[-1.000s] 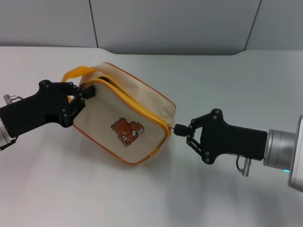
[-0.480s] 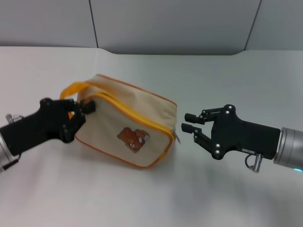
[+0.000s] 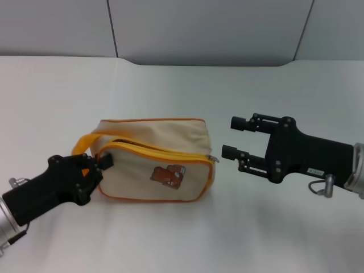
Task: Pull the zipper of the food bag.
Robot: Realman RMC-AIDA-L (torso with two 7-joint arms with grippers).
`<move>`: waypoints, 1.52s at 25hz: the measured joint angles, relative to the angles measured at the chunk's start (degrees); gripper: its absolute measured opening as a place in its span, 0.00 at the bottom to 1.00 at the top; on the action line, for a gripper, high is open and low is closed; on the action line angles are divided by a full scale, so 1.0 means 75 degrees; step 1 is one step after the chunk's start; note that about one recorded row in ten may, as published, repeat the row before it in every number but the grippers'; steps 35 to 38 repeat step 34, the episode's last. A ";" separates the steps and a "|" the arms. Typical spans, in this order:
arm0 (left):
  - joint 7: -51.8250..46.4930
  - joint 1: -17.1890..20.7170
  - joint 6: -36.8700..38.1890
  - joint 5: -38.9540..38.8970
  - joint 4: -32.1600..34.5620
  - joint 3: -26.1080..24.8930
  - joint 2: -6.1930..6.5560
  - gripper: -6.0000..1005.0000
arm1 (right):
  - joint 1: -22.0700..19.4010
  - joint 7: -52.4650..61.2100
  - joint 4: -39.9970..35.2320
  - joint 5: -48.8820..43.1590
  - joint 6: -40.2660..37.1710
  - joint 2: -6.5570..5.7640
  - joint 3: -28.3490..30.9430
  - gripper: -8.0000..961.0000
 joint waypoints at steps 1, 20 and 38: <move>0.0121 0.0009 -0.0023 0.0000 -0.0085 0.0001 -0.0007 0.08 | 0.0008 0.0099 -0.0013 -0.0002 -0.0037 -0.0019 0.0001 0.56; -0.0933 -0.0049 0.2628 -0.0080 0.0316 0.0970 0.0786 0.52 | 0.0112 0.1263 -0.0057 -0.1207 -0.1677 -0.0357 -0.0088 0.81; -0.1611 -0.0295 0.2952 -0.0061 0.0683 0.2620 0.0800 0.82 | 0.0015 0.1246 -0.0033 -0.1718 -0.1659 -0.0157 -0.0087 0.81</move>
